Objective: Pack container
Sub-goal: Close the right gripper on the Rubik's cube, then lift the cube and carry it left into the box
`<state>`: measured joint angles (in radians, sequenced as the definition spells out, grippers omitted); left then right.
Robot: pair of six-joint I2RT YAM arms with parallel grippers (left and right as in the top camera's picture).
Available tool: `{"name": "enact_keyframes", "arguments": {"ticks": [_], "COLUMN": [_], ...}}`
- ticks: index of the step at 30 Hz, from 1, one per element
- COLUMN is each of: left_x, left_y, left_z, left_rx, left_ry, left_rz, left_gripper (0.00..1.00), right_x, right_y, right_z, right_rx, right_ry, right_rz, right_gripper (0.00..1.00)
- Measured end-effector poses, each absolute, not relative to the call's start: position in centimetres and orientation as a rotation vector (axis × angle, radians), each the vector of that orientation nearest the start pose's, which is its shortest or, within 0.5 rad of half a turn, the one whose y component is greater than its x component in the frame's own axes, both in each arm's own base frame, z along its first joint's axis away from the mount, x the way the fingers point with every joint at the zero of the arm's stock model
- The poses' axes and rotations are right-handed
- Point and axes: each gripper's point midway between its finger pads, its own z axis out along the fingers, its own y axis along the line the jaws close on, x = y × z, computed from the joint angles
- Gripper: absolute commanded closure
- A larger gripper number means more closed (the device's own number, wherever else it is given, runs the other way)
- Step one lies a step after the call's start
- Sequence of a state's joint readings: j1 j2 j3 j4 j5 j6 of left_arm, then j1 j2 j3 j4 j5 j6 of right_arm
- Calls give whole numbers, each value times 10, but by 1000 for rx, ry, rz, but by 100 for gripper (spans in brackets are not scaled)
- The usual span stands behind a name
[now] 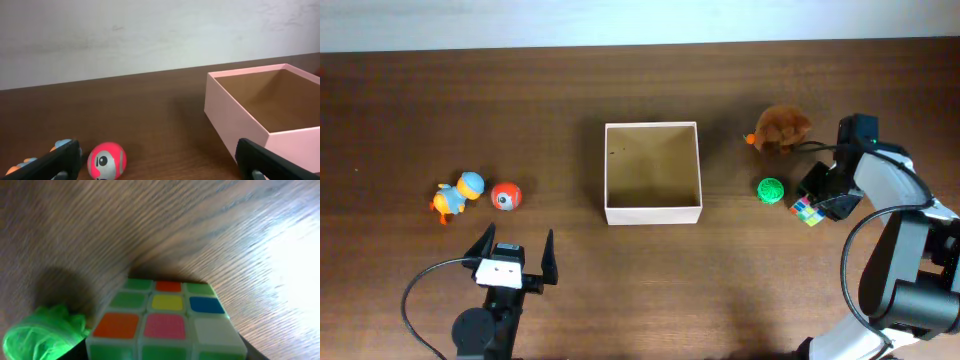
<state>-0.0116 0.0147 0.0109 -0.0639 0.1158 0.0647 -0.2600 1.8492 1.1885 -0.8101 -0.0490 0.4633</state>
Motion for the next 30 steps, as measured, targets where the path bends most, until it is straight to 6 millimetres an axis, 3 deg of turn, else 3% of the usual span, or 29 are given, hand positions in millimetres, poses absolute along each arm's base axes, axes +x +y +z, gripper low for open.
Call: {"name": "enact_keyframes", "arguments": {"ticks": [5,9,15,20,25,30], "left_x": [245,245,245,245,245,245], "left_y": [-23,-23,-23,-23,-23,-23], "left_z": [160,160,160,160,160,160], "left_rx": [151,151,151,151,151,151], "left_ry": [1631,1631,1631,1631,1631,1631], "left_rz": [-55,-55,-55,-54,-55,-55], "left_gripper": [1,1,1,1,1,1], "right_x": [346,351,369,373,371,355], "right_y": [-71,-66,-54,-31,12,80], "right_z": [31,51,109,166,235,289], "right_rx": [975,905,738,577,288,-56], "right_ry": [2871,2852,2731,2585,2397,2244], "right_rz": [192,240,368,535,726,867], "right_gripper": [51,51,51,50,50,50]}}
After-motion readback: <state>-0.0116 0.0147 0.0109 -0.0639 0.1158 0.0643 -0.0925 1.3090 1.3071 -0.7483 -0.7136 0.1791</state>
